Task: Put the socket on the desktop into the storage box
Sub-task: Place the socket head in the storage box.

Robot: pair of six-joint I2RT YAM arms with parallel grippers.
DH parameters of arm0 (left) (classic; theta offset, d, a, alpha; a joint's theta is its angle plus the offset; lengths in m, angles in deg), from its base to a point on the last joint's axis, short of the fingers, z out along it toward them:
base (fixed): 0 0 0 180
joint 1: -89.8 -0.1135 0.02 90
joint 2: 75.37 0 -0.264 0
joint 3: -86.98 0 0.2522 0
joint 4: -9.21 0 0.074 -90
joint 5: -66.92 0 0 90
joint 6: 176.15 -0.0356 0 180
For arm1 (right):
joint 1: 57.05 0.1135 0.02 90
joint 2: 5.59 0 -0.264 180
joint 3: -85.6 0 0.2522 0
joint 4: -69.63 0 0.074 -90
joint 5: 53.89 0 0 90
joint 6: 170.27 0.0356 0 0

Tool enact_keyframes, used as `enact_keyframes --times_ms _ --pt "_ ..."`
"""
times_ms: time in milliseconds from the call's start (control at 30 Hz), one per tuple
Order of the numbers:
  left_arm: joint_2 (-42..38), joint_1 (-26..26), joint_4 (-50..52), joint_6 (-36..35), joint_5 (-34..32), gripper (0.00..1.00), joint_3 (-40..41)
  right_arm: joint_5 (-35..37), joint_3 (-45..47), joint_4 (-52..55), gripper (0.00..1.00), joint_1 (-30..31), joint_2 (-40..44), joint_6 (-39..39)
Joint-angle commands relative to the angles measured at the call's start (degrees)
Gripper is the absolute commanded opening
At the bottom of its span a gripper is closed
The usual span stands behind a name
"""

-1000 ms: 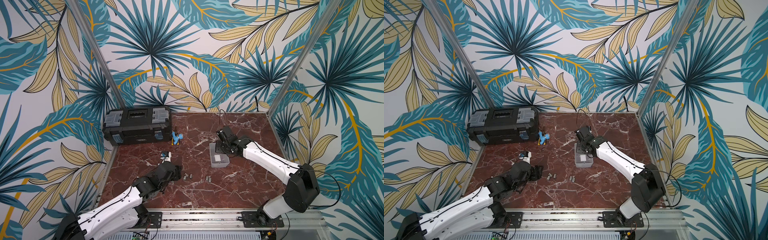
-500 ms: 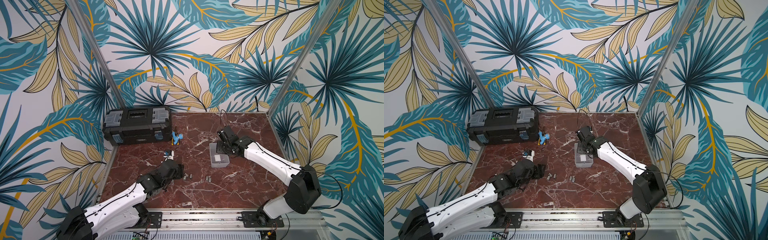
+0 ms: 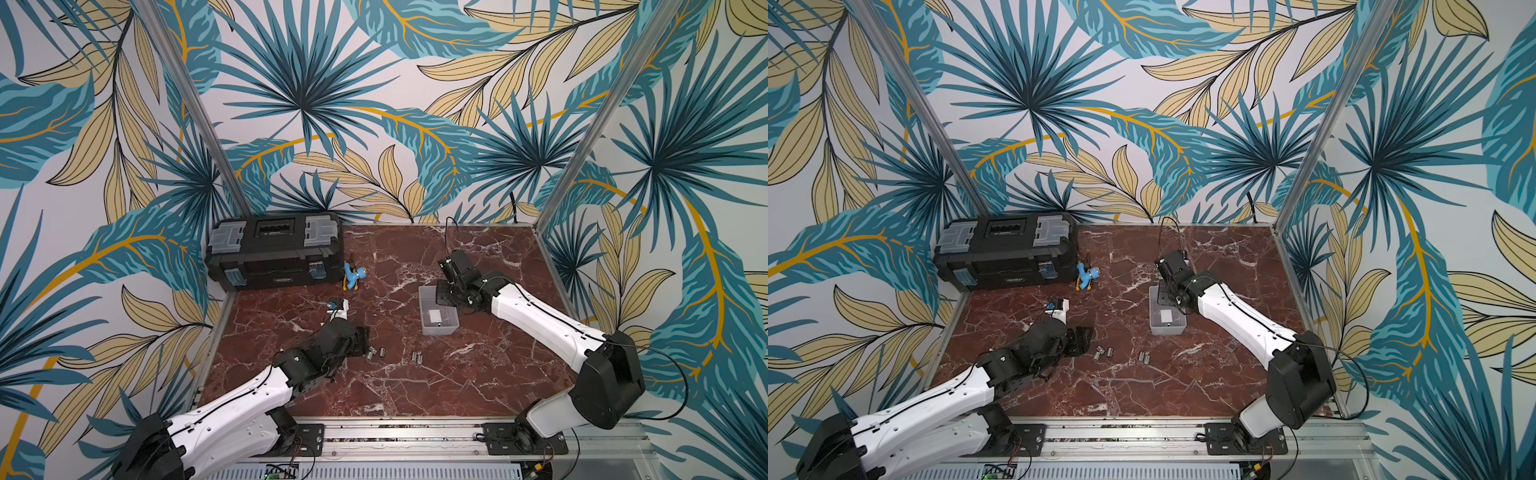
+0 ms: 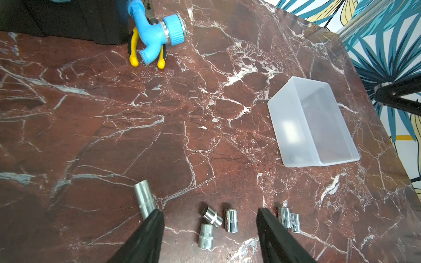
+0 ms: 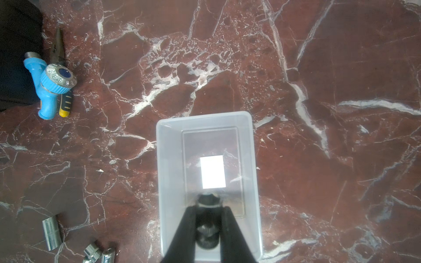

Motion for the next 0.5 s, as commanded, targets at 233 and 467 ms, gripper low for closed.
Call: enact_keyframes --times_ms 233,467 --pt "-0.49 -0.38 -3.00 -0.21 0.50 0.70 2.71 -1.92 4.04 -2.58 0.00 -1.42 -0.25 -0.28" --pt "-0.68 -0.38 -4.20 0.07 0.50 0.70 3.40 -2.12 3.80 -2.67 0.00 -1.61 -0.45 -0.65"
